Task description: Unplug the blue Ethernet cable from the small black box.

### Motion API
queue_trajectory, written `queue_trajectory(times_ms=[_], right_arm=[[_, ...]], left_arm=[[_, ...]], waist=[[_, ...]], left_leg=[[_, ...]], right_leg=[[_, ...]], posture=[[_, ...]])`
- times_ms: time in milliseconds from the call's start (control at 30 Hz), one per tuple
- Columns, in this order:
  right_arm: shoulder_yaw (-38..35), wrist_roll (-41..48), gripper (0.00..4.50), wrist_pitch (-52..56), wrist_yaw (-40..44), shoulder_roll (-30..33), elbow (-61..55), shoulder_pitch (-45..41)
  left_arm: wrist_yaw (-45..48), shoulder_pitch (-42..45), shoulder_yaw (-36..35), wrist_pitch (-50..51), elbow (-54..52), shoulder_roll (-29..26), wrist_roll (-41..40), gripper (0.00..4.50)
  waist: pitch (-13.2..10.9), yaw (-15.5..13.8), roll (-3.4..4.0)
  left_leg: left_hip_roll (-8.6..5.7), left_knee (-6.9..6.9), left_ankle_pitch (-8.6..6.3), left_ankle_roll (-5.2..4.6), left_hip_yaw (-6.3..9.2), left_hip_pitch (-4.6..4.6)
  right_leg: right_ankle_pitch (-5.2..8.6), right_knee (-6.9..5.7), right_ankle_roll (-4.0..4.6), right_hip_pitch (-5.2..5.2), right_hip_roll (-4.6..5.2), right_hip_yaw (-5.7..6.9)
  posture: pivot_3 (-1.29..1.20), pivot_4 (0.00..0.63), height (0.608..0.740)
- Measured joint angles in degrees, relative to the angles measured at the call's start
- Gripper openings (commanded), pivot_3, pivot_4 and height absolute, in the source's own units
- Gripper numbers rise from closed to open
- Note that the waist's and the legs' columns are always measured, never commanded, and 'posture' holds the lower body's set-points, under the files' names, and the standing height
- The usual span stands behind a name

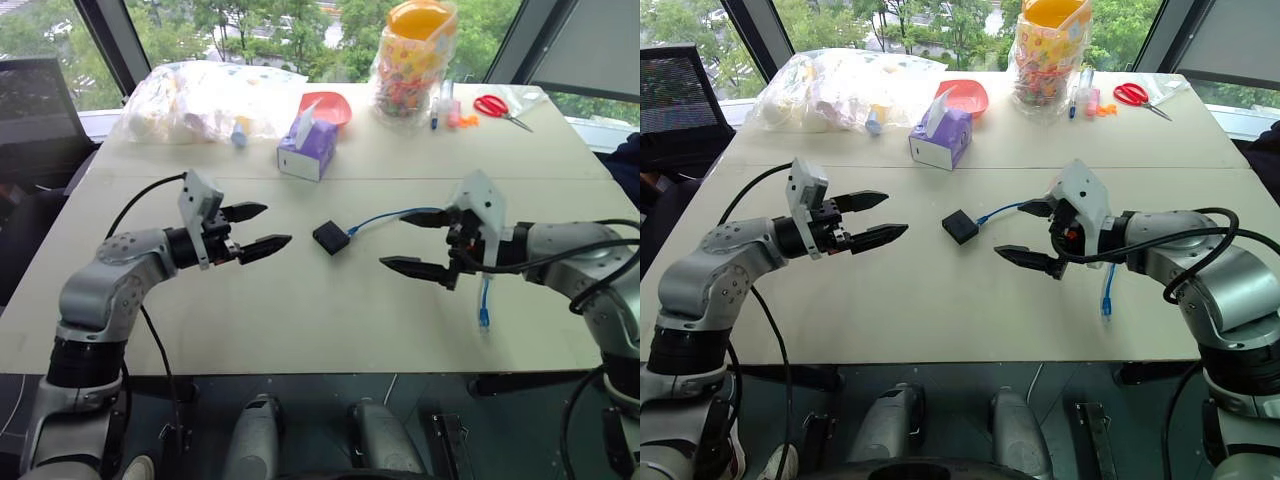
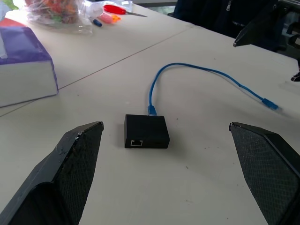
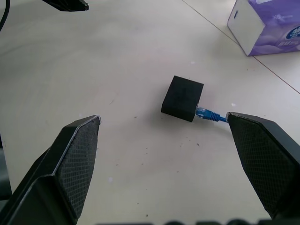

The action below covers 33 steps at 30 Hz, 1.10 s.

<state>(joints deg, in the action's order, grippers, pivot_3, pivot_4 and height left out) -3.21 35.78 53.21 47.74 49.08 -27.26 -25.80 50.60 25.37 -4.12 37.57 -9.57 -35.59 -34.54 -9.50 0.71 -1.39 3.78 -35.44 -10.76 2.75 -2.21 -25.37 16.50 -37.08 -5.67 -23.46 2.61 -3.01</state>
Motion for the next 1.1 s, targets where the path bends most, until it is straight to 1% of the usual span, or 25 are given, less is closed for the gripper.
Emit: queue_trajectory(times_ms=[233,333,533,633,667,767,833,867,967,1100], right_arm=[[0.8,-0.8,4.5,-0.9,-0.1,0.1,0.7,-0.9],[2.5,-1.4,4.5,1.2,-0.3,1.5,2.4,-3.4],[6.0,-3.4,4.5,1.3,1.4,1.7,5.6,-7.1],[11.1,-6.2,4.5,-1.2,4.9,1.6,9.7,-12.1],[14.2,-8.4,4.5,-3.2,6.9,1.6,12.5,-15.4],[18.2,-12.1,4.5,-6.9,10.4,1.2,17.1,-19.2],[22.7,-16.1,4.5,-11.5,14.3,-0.4,23.6,-23.0],[26.1,-19.4,4.5,-14.9,16.4,-1.8,28.3,-25.8],[31.8,-26.3,4.5,-23.2,21.4,-6.0,40.2,-30.9],[36.1,-33.7,4.5,-34.7,24.8,-15.9,61.3,-39.7]], left_arm=[[-0.1,0.9,0.0,2.3,0.0,0.0,-1.3,4.47],[-0.1,1.4,-0.1,2.8,0.0,-0.1,-1.8,4.47],[0.2,1.4,0.0,3.1,-0.1,-0.5,-1.9,4.47],[0.8,1.3,0.1,3.1,-0.1,-1.2,-1.9,4.47],[1.2,1.5,0.3,3.1,-0.1,-1.7,-1.6,4.47],[1.9,1.7,0.7,2.9,-0.1,-2.2,-1.0,4.47],[2.3,1.6,0.9,2.6,0.1,-2.6,-0.7,4.47],[2.4,1.6,1.1,2.2,0.1,-2.7,-0.3,4.47],[2.7,1.1,1.3,1.7,-0.1,-2.7,0.3,4.47],[2.0,-0.1,1.5,1.4,-1.5,-2.6,0.8,4.47]], waist=[[0.0,0.1,0.0],[0.0,0.1,0.01],[0.0,0.1,0.01],[0.0,0.3,0.02],[0.0,0.4,0.04],[0.0,0.2,0.04],[0.0,0.2,0.04],[0.0,0.3,0.05],[-0.1,0.4,0.07],[-0.1,0.6,0.15]], left_leg=[[0.0,-0.01,0.0,0.0,0.01,0.0],[0.0,-0.03,0.0,0.0,0.0,0.01],[0.0,-0.03,0.0,0.0,0.0,0.0],[0.01,-0.07,0.0,0.0,-0.03,0.01],[0.01,-0.08,0.0,0.0,-0.05,0.01],[0.02,-0.09,0.0,0.0,-0.04,-0.01],[0.01,-0.11,0.0,0.0,-0.08,-0.02],[0.01,-0.14,0.0,0.0,-0.1,-0.02],[0.02,-0.13,0.0,0.0,-0.12,-0.03],[0.03,-0.12,0.01,0.0,-0.16,-0.06]], right_leg=[[0.0,-0.03,-0.01,-0.01,-0.01,0.0],[0.0,-0.05,0.0,-0.01,-0.01,0.0],[0.0,-0.05,-0.01,-0.02,-0.01,0.0],[-0.01,-0.1,-0.01,-0.04,-0.01,-0.01],[0.0,-0.12,-0.01,-0.07,-0.02,-0.02],[0.0,-0.12,0.0,-0.09,-0.03,-0.01],[0.0,-0.12,-0.01,-0.08,-0.02,-0.02],[-0.01,-0.13,-0.01,-0.09,-0.02,-0.04],[-0.02,-0.17,-0.03,-0.13,-0.03,-0.04],[-0.12,-0.33,-0.22,-0.23,-0.05,-0.05]], posture=[[0.0,0.15,0.735],[0.0,0.15,0.735],[0.0,0.15,0.735],[0.0,0.15,0.735],[0.0,0.15,0.735],[0.0,0.15,0.735],[0.0,0.15,0.735],[0.0,0.15,0.735],[0.0,0.15,0.735],[0.0,0.15,0.735]])
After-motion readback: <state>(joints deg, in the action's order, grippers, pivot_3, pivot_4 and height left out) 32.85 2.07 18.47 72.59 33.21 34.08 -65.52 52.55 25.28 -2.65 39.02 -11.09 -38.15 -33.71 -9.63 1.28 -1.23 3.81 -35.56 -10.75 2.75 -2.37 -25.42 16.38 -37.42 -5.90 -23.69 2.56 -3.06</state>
